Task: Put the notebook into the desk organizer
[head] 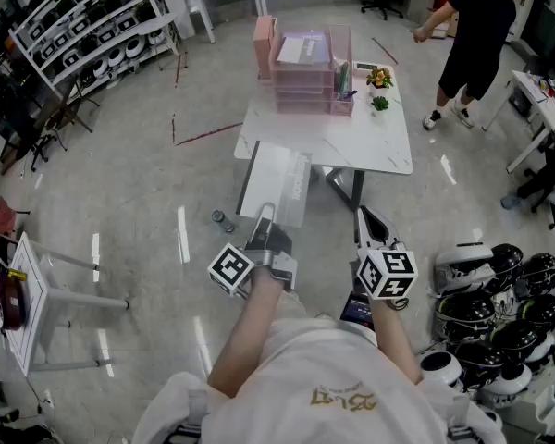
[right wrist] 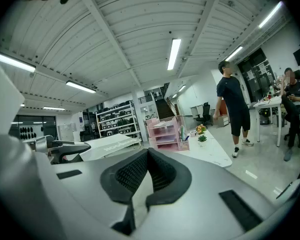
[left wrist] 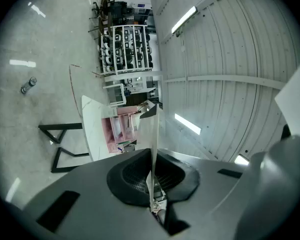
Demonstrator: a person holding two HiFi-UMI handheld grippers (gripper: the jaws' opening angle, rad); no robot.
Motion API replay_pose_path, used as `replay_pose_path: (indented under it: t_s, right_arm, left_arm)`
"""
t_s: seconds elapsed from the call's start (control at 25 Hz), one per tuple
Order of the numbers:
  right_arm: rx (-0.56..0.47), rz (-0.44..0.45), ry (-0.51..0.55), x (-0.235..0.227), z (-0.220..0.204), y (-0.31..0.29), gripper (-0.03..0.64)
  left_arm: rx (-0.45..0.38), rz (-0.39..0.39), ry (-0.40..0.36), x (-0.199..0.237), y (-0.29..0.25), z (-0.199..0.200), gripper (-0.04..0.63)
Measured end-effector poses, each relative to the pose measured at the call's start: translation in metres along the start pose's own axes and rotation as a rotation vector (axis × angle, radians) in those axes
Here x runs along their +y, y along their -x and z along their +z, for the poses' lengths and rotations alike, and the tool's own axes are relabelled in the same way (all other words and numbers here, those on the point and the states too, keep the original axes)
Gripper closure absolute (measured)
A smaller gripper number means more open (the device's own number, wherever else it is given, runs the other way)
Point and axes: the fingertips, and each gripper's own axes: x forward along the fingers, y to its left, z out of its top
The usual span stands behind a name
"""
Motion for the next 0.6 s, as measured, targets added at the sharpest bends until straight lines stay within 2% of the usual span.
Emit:
replay_pose_path:
  t_s: [0.16, 0.32, 0.6]
  right_arm:
    - [-0.001, 0.008, 0.004, 0.003, 0.002, 0.0, 0.606]
    - [-0.003, 0.007, 0.004, 0.002, 0.002, 0.003, 0.605]
    - [-0.02, -0.014, -0.063, -0.013, 0.004, 0.009, 0.605]
  left_arm:
    - [-0.001, 0.038, -0.024, 0.008, 0.004, 0.002, 0.572]
    - [-0.009, 0.005, 0.005, 0.0, 0.002, 0.0, 0.572]
    - [-0.021, 0.02, -0.022, 0.01, 0.0, 0.012, 0.572]
